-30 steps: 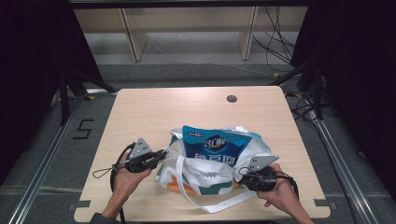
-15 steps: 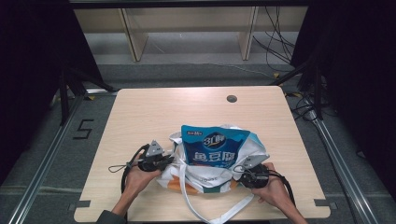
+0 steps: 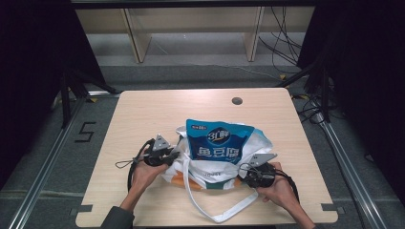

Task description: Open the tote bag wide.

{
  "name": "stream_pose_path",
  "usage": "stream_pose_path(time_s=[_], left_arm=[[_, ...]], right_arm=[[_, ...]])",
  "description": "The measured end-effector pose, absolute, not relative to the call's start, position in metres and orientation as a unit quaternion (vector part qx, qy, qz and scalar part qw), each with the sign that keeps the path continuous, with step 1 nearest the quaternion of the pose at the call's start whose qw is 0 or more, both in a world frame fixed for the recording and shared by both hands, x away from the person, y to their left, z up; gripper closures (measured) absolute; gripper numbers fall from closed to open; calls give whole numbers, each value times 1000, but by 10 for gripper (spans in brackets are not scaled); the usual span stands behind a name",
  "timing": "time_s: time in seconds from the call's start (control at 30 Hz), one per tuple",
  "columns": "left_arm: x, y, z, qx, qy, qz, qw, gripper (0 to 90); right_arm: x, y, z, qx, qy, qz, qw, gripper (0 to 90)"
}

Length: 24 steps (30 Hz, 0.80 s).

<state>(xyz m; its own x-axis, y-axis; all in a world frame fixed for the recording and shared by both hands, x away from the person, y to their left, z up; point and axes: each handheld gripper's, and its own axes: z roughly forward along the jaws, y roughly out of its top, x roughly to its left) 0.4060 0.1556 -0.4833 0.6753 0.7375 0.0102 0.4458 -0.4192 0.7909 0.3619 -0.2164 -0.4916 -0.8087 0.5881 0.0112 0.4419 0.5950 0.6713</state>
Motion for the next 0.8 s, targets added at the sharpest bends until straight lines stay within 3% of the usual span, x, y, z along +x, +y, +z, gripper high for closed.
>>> stream_pose_path(time_s=[0.2,0.33,0.57,0.67,0.8], left_arm=[[388,176,-457,790,391,158,445,502],[373,181,-437,784,375,163,467,498],[365,150,-434,805,324,133,480,483],[364,141,-437,809,320,129,476,470],[366,136,-443,811,311,129,479,463]], right_arm=[[347,-246,-455,304,869,376,110,599],[336,-258,-428,301,858,398,123,566],[317,-270,-383,299,833,445,134,537],[320,-267,-383,289,820,469,154,523],[330,-246,-394,279,820,476,148,519]])
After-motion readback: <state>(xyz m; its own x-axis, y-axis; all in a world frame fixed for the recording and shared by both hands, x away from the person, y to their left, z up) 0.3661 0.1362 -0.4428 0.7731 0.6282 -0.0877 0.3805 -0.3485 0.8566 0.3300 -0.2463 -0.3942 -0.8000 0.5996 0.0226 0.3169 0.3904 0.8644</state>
